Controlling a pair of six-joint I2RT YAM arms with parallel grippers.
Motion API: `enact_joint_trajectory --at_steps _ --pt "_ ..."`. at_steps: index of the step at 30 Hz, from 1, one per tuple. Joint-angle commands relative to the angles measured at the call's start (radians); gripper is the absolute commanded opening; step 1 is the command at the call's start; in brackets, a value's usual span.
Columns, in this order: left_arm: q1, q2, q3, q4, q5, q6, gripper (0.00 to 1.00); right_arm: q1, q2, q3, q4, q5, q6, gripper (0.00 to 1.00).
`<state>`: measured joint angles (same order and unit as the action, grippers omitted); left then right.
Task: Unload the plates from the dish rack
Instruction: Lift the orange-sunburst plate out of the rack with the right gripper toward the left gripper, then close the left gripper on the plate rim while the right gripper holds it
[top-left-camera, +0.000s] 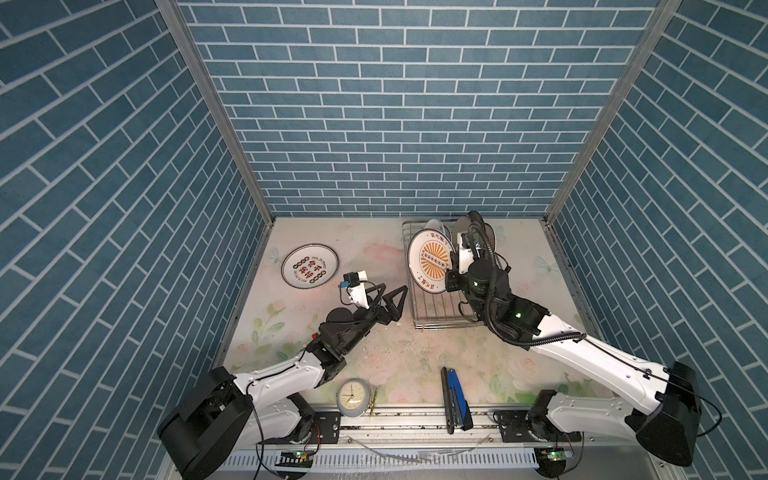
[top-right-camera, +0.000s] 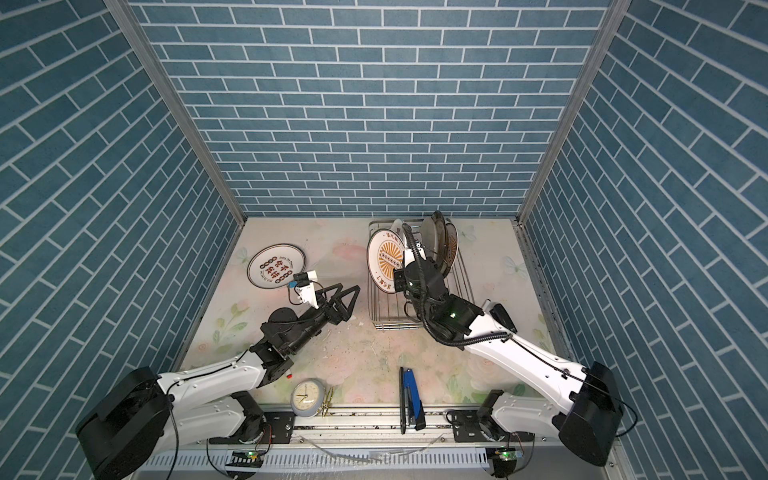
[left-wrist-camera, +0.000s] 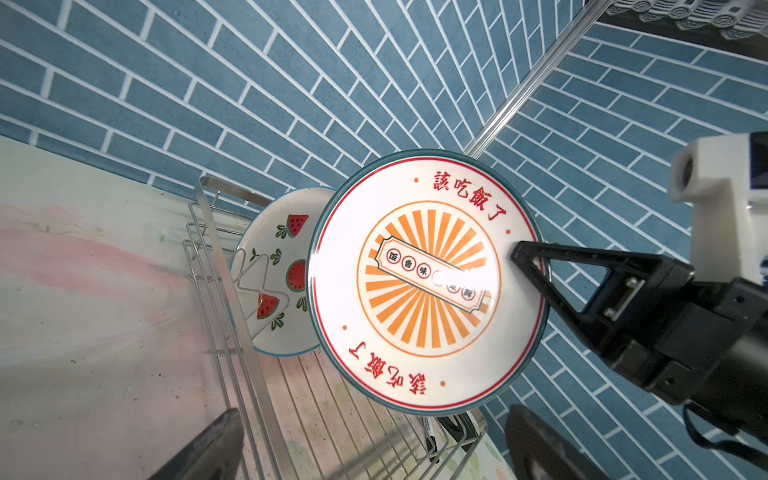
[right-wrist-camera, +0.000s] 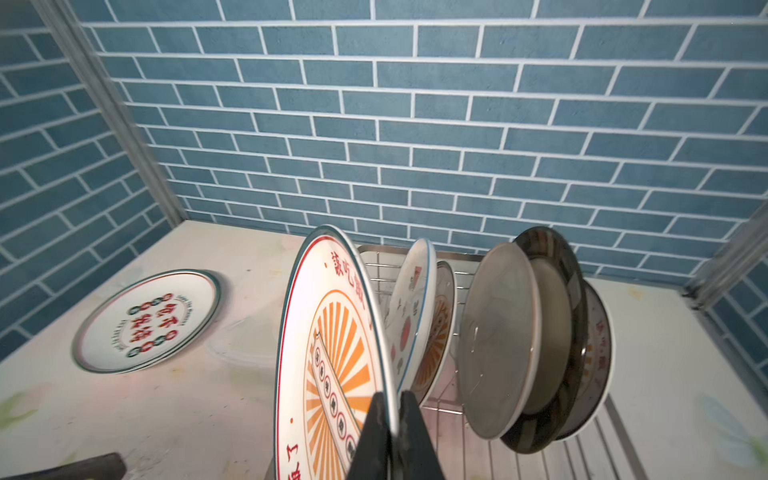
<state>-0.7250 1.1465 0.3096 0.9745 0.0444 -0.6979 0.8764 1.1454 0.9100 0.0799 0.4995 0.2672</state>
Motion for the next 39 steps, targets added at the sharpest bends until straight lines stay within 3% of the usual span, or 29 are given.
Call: enact_joint_trajectory --at_steps 1,8,12,21,26,30,35,39 --pt "0.006 -0.022 -0.03 0.052 0.057 0.029 1.0 -0.075 -0.071 -0.114 0.161 -0.214 0.173 0.0" --pt "0.01 -0.115 -0.018 -0.099 0.034 0.046 1.0 -0.171 -0.155 -0.289 0.359 -0.465 0.305 0.0" --pt "0.01 -0.1 -0.025 -0.054 0.09 0.039 1.0 -0.18 -0.196 -0.365 0.472 -0.638 0.371 0.0" --pt "0.009 -0.046 -0.019 0.011 0.138 0.005 0.99 -0.19 -0.236 -0.441 0.566 -0.695 0.405 0.0" --pt "0.009 -0.027 -0.022 0.071 0.207 -0.029 0.87 -0.227 -0.235 -0.463 0.588 -0.702 0.435 0.0" --pt "0.009 -0.013 -0.015 0.076 0.228 -0.052 0.56 -0.245 -0.239 -0.487 0.633 -0.733 0.445 0.0" --pt "0.009 -0.016 -0.013 0.064 0.212 -0.052 0.51 -0.244 -0.23 -0.49 0.638 -0.738 0.426 0.0" --pt "0.009 0.012 0.008 0.05 0.226 -0.066 0.39 -0.246 -0.194 -0.491 0.683 -0.774 0.423 0.0"
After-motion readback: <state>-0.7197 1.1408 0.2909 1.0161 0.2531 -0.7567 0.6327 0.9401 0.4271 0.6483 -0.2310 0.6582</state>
